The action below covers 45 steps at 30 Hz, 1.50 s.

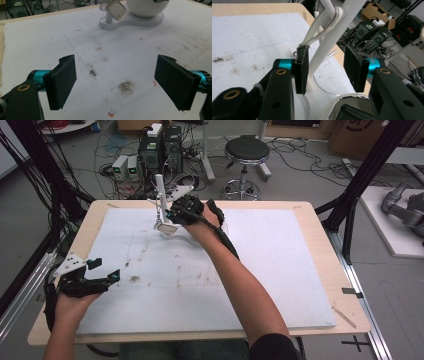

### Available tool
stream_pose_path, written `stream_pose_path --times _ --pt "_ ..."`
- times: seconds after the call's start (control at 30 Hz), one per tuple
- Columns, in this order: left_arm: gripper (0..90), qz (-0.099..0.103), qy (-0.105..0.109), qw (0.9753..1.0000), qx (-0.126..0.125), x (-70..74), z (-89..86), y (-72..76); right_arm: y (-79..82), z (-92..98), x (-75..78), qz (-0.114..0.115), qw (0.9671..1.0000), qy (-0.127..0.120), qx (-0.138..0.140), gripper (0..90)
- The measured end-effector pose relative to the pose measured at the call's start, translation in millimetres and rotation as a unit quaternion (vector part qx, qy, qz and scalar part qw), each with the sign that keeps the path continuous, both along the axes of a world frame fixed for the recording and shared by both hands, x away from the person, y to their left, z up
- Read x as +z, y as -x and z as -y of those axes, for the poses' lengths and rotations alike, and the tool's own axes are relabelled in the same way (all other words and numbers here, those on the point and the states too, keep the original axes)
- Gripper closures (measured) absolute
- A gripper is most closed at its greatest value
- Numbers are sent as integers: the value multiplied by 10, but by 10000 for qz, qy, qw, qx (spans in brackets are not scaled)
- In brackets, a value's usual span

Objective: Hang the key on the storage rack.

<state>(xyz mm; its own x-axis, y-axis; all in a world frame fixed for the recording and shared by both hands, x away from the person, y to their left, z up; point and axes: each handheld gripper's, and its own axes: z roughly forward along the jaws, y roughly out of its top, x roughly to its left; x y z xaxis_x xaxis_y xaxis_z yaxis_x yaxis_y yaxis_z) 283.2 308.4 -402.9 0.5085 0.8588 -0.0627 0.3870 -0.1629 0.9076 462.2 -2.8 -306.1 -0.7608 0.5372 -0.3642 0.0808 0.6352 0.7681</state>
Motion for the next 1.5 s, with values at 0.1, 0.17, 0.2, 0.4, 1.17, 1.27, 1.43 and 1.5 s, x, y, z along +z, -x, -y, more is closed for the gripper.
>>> stream_pose_path --times 0.1,0.17,0.2,0.4,1.17,1.27,1.43,1.5 --pt "179 11 -18 10000 -8 6 3 1 22 11 29 69 10000 -49 31 520" --pt "179 16 -11 10000 -10 6 9 -1 43 25 51 39 9999 -105 15 502" --pt "179 17 -17 10000 -12 6 10 -4 52 33 62 32 9999 -120 8 494" --pt "179 82 9 10000 -56 28 19 -23 142 111 118 86 9999 -120 -44 434" --pt "179 78 70 9980 -618 45 480 -508 520 1173 -7 -20 9975 -331 -624 378" --pt "179 61 94 9976 -678 41 538 -580 539 1397 -71 -141 9958 -358 -833 361" --pt "179 45 87 9974 -719 26 614 -642 619 1743 -175 -243 9919 -545 -1120 351" --pt "179 44 70 9973 -725 20 632 -660 655 1856 -225 -243 9904 -611 -1217 351"
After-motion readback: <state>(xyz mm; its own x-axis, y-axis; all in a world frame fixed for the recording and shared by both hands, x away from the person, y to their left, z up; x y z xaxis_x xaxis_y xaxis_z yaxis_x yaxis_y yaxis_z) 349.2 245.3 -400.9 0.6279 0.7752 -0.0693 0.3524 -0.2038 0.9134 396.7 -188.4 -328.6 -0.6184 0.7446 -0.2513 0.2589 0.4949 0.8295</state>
